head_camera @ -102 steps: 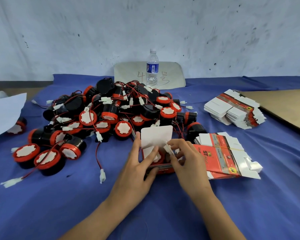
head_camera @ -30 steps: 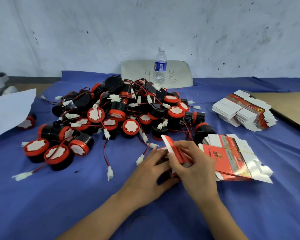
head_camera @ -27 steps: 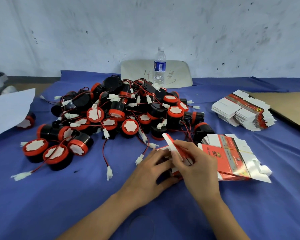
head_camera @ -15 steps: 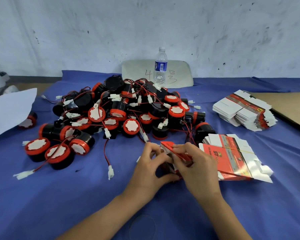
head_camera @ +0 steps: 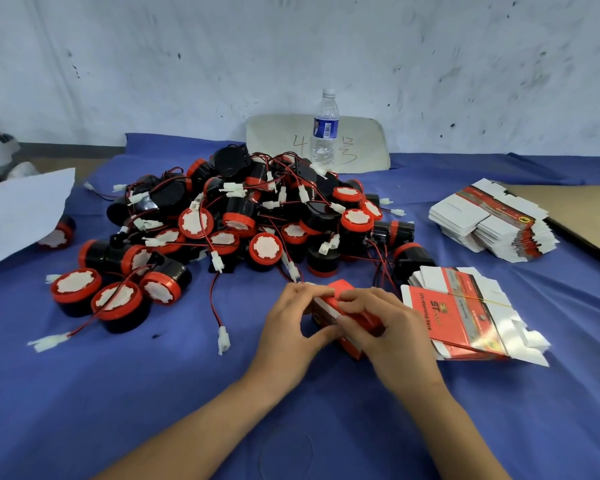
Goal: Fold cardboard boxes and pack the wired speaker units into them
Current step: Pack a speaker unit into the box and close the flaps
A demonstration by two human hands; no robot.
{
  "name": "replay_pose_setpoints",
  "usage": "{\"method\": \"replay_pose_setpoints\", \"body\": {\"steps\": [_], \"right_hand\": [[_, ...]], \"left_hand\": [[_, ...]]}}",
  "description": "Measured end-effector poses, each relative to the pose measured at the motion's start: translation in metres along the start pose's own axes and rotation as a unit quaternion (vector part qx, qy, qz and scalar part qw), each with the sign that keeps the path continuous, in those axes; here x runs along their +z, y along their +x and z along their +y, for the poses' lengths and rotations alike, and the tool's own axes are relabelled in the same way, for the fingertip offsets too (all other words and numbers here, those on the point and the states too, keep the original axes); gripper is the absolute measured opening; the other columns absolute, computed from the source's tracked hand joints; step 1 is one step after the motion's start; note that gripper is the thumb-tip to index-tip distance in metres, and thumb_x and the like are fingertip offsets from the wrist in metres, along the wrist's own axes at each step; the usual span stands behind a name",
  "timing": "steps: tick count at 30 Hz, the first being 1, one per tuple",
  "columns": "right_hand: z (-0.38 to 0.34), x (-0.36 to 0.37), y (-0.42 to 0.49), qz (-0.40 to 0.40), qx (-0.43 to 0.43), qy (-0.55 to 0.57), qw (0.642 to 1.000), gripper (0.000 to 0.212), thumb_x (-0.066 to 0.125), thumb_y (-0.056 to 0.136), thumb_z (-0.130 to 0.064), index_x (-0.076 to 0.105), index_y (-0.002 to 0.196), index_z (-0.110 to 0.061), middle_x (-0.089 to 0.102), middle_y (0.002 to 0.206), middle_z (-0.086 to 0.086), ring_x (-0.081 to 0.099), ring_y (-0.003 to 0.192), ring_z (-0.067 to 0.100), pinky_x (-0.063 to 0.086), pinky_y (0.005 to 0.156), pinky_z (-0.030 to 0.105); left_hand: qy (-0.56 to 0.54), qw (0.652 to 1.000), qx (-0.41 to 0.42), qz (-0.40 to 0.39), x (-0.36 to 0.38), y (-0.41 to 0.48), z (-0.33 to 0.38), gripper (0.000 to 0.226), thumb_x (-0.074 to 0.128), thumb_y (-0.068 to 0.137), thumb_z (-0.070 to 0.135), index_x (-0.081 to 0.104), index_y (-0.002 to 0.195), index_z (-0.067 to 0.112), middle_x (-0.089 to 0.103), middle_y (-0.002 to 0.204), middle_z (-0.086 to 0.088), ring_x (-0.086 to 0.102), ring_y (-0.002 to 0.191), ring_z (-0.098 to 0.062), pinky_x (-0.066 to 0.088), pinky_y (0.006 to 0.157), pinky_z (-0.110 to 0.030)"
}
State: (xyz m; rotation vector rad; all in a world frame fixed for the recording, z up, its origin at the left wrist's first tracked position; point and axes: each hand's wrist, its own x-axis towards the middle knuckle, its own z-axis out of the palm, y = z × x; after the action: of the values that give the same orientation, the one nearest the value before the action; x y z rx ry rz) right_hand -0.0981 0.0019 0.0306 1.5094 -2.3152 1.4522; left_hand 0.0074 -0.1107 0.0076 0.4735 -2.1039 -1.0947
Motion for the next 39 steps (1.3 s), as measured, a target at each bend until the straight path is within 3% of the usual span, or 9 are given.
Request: {"method": "replay_pose_setpoints", "body": {"steps": [3,7,12,15,19,23,28,36,39], "right_hand": [[0.002,-0.002,0.001,-0.019,0.014,0.020,1.000,0.019,0.075,0.081,-0.014,0.076,0.099,-0.020,0.067,0.105,-0.017,0.059,0.103,-0.003,0.044,0.091,0.013],[0.003,-0.001,0.001,-0.026,-0.002,-0.003,1.000,0.019,0.074,0.082,-0.011,0.076,0.101,-0.016,0.065,0.108,-0.017,0.054,0.117,0.002,0.035,0.098,0.004],[0.004,-0.002,0.001,-0.033,-0.023,-0.031,0.999,0.021,0.072,0.084,-0.006,0.074,0.103,-0.015,0.069,0.113,-0.009,0.056,0.122,0.011,0.045,0.099,0.027],[0.004,-0.004,0.001,-0.042,-0.026,-0.029,0.998,0.024,0.071,0.085,-0.006,0.073,0.106,-0.018,0.068,0.113,-0.010,0.054,0.123,0.009,0.047,0.098,0.028],[0.005,-0.012,0.003,-0.108,0.014,0.024,0.994,0.030,0.069,0.087,-0.008,0.070,0.113,-0.021,0.059,0.121,-0.020,0.039,0.131,-0.004,0.031,0.110,0.016],[0.006,-0.022,0.005,-0.187,0.027,0.004,0.982,0.038,0.063,0.092,-0.014,0.060,0.125,-0.033,0.043,0.140,-0.023,0.012,0.140,-0.009,0.018,0.114,0.014],[0.005,-0.028,0.004,-0.245,0.010,-0.048,0.968,0.046,0.054,0.097,-0.017,0.044,0.135,-0.042,0.022,0.143,-0.034,-0.004,0.141,-0.008,0.001,0.099,-0.005],[0.002,-0.027,0.002,-0.317,0.009,-0.158,0.935,0.058,0.042,0.101,-0.011,0.025,0.148,-0.041,-0.003,0.157,-0.022,-0.014,0.146,0.011,0.010,0.116,0.026],[0.004,-0.022,0.000,-0.285,0.016,-0.144,0.948,0.060,0.044,0.099,-0.009,0.029,0.146,-0.043,-0.001,0.155,-0.025,-0.011,0.148,0.020,0.009,0.117,0.029]], "left_hand": [[0.002,1.000,0.009,0.025,-0.002,0.002,-0.002,0.029,0.073,0.083,0.008,0.068,0.108,0.020,0.059,0.108,0.006,0.061,0.101,-0.005,0.050,0.091,-0.024],[0.002,0.999,0.013,0.043,-0.004,0.005,-0.003,0.027,0.069,0.086,0.003,0.070,0.100,0.025,0.062,0.100,0.004,0.062,0.094,-0.001,0.048,0.083,-0.013],[-0.008,0.999,0.001,0.046,-0.006,0.008,-0.005,0.015,0.067,0.088,0.003,0.068,0.095,0.015,0.067,0.096,0.001,0.064,0.089,-0.006,0.050,0.079,-0.017],[0.013,0.999,0.012,0.041,-0.007,0.009,-0.005,0.010,0.067,0.088,0.004,0.068,0.095,0.011,0.065,0.095,0.001,0.063,0.088,-0.007,0.050,0.078,-0.017],[0.043,0.998,0.033,0.045,-0.009,0.010,-0.006,0.005,0.067,0.087,0.002,0.068,0.089,0.006,0.062,0.090,0.002,0.060,0.085,-0.003,0.046,0.074,-0.010],[0.047,0.998,0.036,0.035,-0.010,0.011,-0.008,0.006,0.066,0.087,0.001,0.068,0.086,0.006,0.063,0.089,0.005,0.061,0.085,-0.002,0.046,0.074,-0.010],[0.035,0.998,0.033,0.029,-0.011,0.010,-0.008,0.011,0.063,0.086,-0.005,0.069,0.088,0.005,0.067,0.094,0.006,0.063,0.088,-0.002,0.047,0.076,-0.008],[0.078,0.995,0.051,0.024,-0.012,0.009,-0.005,0.019,0.062,0.081,-0.010,0.069,0.092,0.004,0.067,0.106,0.000,0.061,0.097,-0.002,0.050,0.083,-0.013],[0.130,0.990,0.044,-0.031,-0.007,0.002,-0.009,0.035,0.065,0.082,0.003,0.058,0.114,0.015,0.058,0.121,0.009,0.057,0.106,-0.005,0.048,0.090,-0.022]]}}
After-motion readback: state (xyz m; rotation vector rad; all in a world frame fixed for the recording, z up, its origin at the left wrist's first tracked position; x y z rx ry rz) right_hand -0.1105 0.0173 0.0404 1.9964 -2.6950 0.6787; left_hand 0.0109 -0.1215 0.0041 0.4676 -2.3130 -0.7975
